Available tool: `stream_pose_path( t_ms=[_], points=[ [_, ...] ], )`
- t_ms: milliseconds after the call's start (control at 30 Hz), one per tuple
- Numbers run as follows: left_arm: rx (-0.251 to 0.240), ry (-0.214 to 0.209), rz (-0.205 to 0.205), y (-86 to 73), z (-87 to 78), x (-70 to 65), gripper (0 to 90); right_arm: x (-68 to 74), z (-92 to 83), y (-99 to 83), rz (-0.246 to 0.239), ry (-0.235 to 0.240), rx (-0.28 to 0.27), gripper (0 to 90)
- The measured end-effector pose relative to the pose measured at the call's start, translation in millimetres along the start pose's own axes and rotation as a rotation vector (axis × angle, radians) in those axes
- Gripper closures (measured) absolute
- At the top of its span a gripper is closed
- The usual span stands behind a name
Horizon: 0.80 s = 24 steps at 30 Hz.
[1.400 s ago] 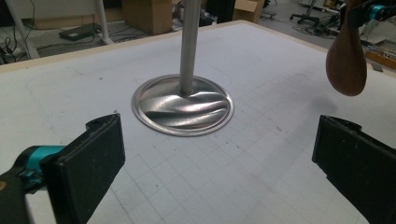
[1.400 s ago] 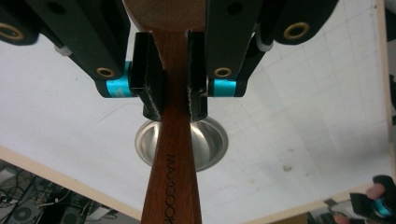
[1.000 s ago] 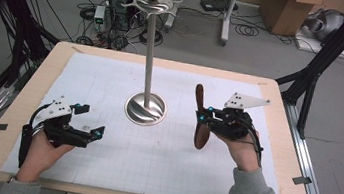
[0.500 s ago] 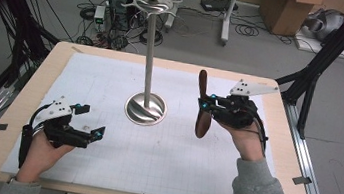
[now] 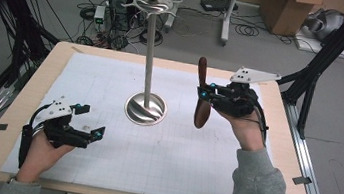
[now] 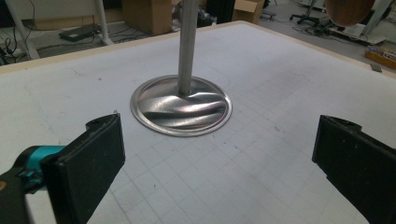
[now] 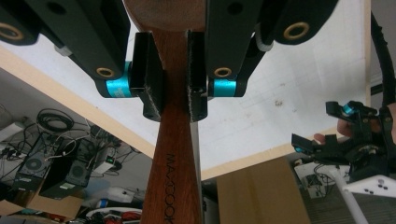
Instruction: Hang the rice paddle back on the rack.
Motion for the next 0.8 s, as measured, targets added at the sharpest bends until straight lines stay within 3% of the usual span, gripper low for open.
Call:
stream_pose_path(
  t_ms=[300,500,800],
  points=[
    [0.003,0.000,0.001,-0.7,-0.4,0.5,2.9,-3.7,3.6,13.3,-0.005,-0.005,-0.014,77.6],
    [-0.027,0.034,0.013,2.0,-2.8,2.8,2.9,-3.8,8.5,22.2,0.004,0.000,-0.021,77.6],
    [-0.021,0.019,0.006,1.8,-6.1,2.3,2.9,2.1,15.9,40.5,-0.022,0.003,-0.040,77.6]
  ],
)
Point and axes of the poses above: each handheld gripper's, and its own axes: z roughly forward along the jaws, y roughly out of its top, x roughly to its left, the point moved 7 cm from there along z, roughly forward along the jaws, and after that the axes turned 3 degrees about -x, right-handed, at the moved point
